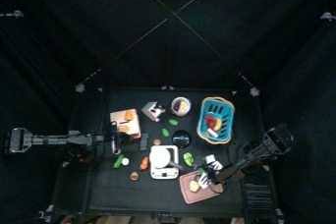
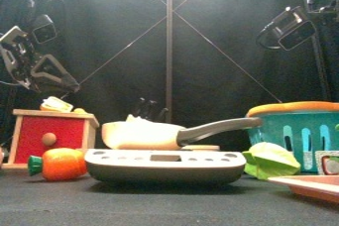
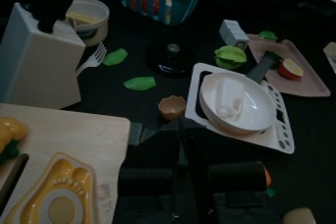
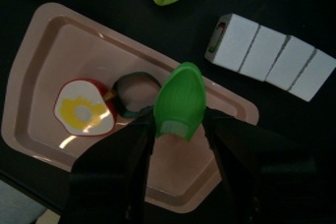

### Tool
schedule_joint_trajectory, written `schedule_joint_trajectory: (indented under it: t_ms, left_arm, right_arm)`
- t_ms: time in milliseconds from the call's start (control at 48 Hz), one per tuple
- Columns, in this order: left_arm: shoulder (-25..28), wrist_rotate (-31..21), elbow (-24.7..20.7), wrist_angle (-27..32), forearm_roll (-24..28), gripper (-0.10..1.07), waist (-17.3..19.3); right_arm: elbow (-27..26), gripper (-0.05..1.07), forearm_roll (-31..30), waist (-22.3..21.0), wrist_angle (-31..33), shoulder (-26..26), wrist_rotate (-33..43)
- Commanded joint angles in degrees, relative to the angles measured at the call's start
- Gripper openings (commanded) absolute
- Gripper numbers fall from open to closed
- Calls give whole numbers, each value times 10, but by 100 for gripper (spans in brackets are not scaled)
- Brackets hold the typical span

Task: Place corn husk with other corn husk

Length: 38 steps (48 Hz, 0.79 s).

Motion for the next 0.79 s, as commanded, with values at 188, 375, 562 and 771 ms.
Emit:
schedule_joint_trajectory:
  t_ms: [188, 375, 562, 771]
  left_arm:
    - [1, 0, -11, -3, 0, 49, 1]
    - [1, 1, -11, -3, 0, 49, 1]
    - [1, 1, -11, -3, 1, 49, 2]
    - [1, 1, -11, -3, 0, 49, 4]
  right_arm:
    - [-29, 78, -68, -41, -18, -25, -1]
    - [-40, 78, -150, -114, -62, -36, 1]
    - [-43, 78, -233, -224, -185, -23, 8]
    - [-48, 78, -285, -359, -308, 33, 8]
